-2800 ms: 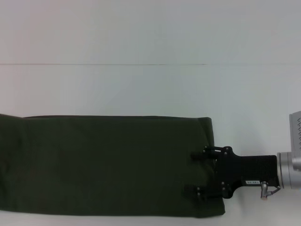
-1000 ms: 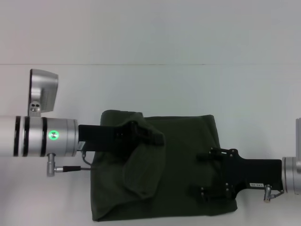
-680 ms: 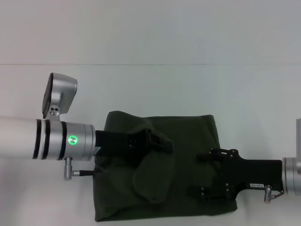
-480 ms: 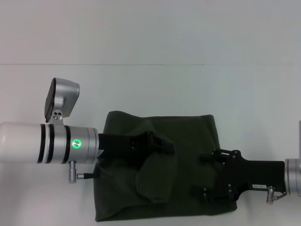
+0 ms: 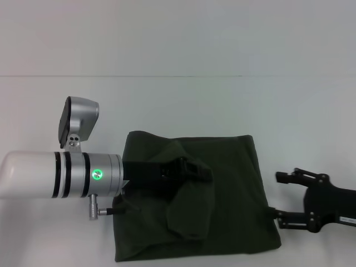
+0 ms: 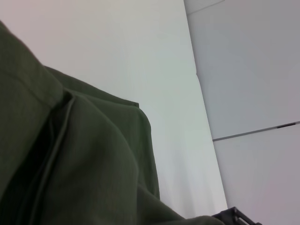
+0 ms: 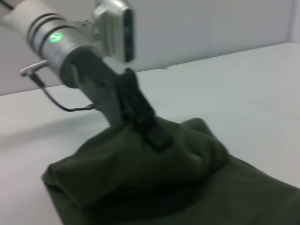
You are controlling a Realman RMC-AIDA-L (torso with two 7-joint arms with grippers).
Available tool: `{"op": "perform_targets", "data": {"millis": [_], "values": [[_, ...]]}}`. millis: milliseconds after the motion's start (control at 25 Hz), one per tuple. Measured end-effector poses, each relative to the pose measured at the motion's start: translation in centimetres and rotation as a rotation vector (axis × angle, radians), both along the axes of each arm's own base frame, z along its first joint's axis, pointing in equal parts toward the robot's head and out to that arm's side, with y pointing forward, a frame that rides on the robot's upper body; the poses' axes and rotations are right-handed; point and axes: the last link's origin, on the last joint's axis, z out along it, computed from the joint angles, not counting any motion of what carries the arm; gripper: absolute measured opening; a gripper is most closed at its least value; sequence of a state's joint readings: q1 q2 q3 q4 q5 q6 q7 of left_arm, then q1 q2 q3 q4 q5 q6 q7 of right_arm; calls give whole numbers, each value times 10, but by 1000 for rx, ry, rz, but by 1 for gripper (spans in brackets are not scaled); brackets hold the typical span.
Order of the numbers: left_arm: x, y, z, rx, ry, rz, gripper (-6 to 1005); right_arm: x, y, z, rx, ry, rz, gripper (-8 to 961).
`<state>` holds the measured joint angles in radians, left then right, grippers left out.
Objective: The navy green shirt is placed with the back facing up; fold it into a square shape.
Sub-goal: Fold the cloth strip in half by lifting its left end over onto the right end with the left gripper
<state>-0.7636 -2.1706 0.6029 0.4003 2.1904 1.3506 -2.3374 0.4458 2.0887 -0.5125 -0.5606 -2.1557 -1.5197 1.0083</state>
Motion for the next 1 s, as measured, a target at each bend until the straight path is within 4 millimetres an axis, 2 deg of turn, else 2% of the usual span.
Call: {"op": "perform_targets", "data": {"millis": [280, 640, 1000], "values": [[1, -1, -4, 0, 1, -8, 82, 16, -11, 14, 69, 22, -68, 916], [14, -3, -6, -36, -39, -41, 82, 18, -12, 14, 81, 27, -80, 916], [25, 3, 15, -28, -108, -70, 83, 17, -10, 11, 72, 21, -75, 915]]}}
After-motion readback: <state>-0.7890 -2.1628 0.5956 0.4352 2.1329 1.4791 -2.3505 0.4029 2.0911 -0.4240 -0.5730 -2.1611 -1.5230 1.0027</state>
